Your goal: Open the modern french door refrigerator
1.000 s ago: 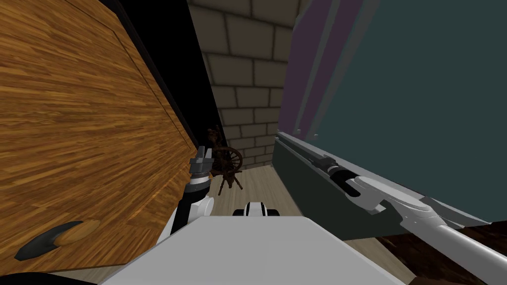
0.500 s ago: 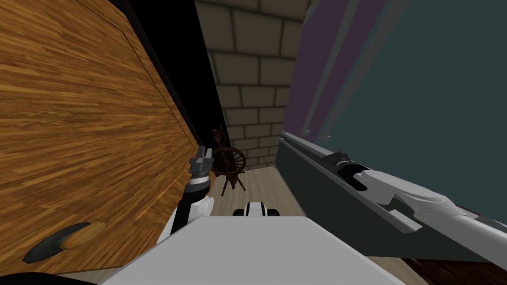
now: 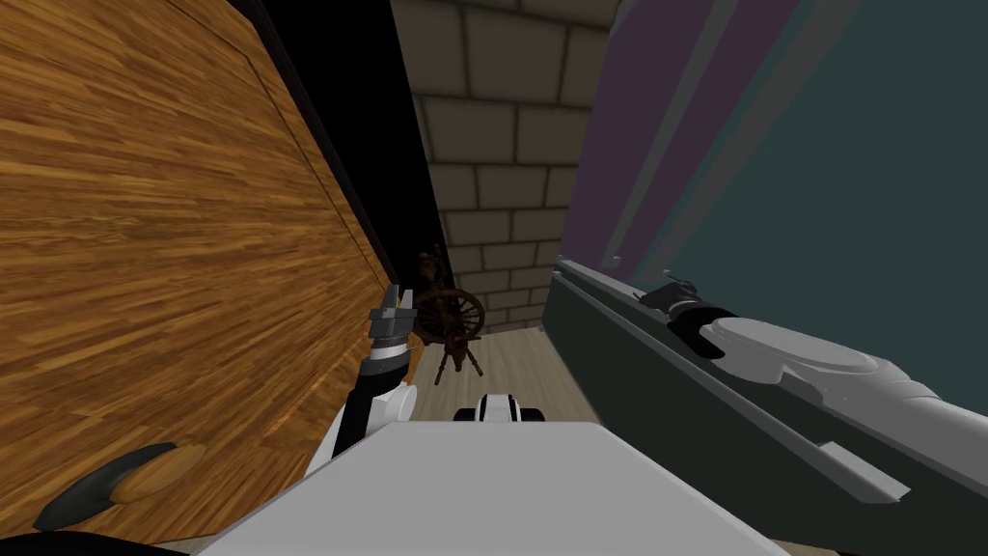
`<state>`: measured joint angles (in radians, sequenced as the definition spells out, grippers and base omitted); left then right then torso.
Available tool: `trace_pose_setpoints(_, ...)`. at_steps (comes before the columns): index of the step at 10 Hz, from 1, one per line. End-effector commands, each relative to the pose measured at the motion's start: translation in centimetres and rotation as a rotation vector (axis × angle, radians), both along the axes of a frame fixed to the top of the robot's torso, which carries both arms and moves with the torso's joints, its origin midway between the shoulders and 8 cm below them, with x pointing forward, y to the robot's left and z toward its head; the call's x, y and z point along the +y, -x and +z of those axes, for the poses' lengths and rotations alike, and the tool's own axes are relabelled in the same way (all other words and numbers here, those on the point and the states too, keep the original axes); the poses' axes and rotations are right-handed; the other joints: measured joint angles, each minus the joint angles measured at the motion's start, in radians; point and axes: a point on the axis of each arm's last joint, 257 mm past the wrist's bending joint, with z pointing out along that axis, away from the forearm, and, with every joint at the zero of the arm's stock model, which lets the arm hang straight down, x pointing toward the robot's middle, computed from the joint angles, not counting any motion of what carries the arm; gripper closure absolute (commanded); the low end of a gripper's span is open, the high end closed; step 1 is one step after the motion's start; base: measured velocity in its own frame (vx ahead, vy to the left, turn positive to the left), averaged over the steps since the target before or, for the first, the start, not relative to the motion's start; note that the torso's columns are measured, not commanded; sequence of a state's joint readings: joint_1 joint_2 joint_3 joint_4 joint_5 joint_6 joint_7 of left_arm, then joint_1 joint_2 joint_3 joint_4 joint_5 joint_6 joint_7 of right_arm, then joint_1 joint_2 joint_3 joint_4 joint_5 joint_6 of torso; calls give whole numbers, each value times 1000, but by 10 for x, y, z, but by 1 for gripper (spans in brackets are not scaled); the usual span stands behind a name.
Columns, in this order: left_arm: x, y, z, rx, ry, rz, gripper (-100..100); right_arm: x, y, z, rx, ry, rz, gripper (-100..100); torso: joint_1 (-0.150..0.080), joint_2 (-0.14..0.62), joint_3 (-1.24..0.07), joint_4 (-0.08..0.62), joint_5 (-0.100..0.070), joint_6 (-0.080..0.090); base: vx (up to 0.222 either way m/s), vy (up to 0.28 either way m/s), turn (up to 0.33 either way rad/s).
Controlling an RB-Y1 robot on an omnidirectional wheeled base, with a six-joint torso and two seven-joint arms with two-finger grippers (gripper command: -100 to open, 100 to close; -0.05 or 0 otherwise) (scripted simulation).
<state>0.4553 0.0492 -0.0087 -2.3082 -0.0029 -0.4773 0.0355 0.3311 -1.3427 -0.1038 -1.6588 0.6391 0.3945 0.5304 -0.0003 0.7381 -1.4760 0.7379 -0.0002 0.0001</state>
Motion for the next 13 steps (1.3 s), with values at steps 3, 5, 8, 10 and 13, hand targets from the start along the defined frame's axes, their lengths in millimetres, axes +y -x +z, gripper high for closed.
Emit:
trace_pose_setpoints(3, 0, 0, 0, 0, 0, 0, 0, -7, 2, 6, 5, 32, -14, 100, 0, 0, 0, 0, 1, -2, 3, 7, -11)
trace_pose_setpoints(5, 0, 0, 0, 0, 0, 0, 0, 24, -6, 8, 4, 34, 53, 100, 0, -3, -2, -2, -1, -6, -99, -32, 13)
trace_pose_setpoints(8, 0, 0, 0, 0, 0, 0, 0, 74, -16, 8, 4, 34, 158, 100, 4, -1, 0, 0, 2, -2, -167, -44, 69)
trace_pose_setpoints(10, 0, 0, 0, 0, 0, 0, 0, 107, -19, 8, 4, 34, 228, 100, 1, 0, 0, 0, 0, 0, -172, -29, 45)
trace_pose_setpoints(13, 0, 0, 0, 0, 0, 0, 0, 157, -20, 10, 3, 32, 331, 100, 0, -1, -1, 0, 0, 0, -153, -43, 46)
